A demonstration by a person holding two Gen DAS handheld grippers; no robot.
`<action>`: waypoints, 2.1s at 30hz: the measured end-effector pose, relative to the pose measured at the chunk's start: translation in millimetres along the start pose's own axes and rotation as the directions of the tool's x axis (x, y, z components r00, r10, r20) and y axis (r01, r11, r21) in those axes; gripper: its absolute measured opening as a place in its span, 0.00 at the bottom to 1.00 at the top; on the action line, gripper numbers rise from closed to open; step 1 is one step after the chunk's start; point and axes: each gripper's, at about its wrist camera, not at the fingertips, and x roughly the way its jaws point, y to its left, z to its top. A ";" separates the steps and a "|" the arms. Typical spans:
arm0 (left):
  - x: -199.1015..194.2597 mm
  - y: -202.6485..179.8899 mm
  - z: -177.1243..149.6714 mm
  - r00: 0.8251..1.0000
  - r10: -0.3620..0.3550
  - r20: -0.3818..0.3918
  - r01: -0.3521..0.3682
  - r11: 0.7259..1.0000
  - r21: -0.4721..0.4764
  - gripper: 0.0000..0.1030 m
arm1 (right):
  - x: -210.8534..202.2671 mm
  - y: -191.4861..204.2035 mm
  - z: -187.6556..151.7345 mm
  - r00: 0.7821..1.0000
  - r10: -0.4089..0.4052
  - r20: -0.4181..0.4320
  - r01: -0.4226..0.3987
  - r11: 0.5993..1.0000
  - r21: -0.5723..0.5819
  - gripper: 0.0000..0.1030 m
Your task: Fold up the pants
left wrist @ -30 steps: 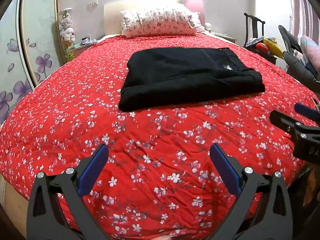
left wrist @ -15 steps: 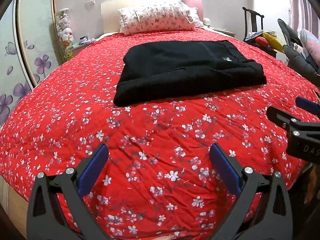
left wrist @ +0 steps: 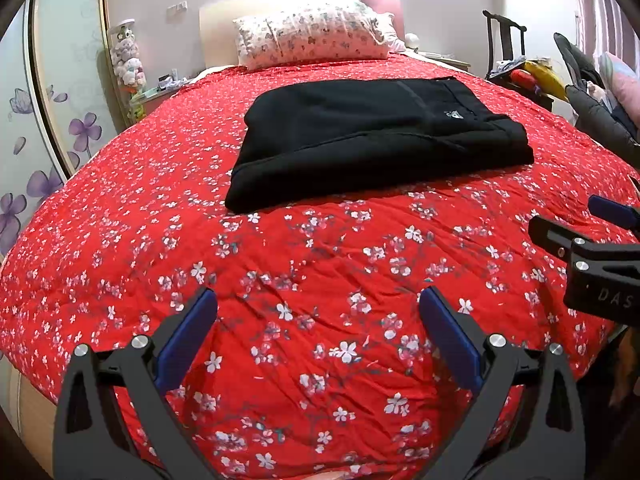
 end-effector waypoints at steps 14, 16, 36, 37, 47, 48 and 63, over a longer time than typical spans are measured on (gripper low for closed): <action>1.0 0.5 -0.6 1.000 -0.002 -0.001 0.002 1.000 -0.002 0.98 | 2.1 0.8 -1.0 1.000 0.004 -0.010 -0.004 1.000 0.001 0.99; 1.6 1.2 -0.8 1.000 -0.002 -0.002 0.002 1.000 -0.002 0.98 | 1.9 0.9 -1.0 1.000 0.003 -0.010 -0.003 1.000 0.002 0.99; 1.5 1.3 -0.6 1.000 -0.003 -0.003 0.003 1.000 -0.003 0.98 | 3.3 -0.1 -1.9 1.000 0.004 -0.013 -0.004 1.000 0.000 0.99; 1.4 1.5 -0.5 1.000 -0.003 -0.003 0.003 1.000 -0.003 0.98 | 3.3 -0.2 -2.0 1.000 0.005 -0.014 -0.005 1.000 0.000 0.99; 1.4 1.6 -0.4 1.000 -0.004 -0.004 0.004 1.000 -0.004 0.98 | 5.8 -3.2 -3.3 1.000 0.008 -0.015 -0.008 1.000 -0.002 0.99; 1.7 1.7 -0.7 1.000 -0.005 -0.005 0.005 1.000 -0.005 0.98 | 5.8 -3.1 -3.1 1.000 0.008 -0.015 -0.008 1.000 -0.002 0.99; 2.3 1.6 -1.9 1.000 -0.005 -0.005 0.005 1.000 -0.003 0.98 | 5.4 -2.9 -3.0 1.000 0.007 -0.015 -0.007 1.000 -0.002 0.99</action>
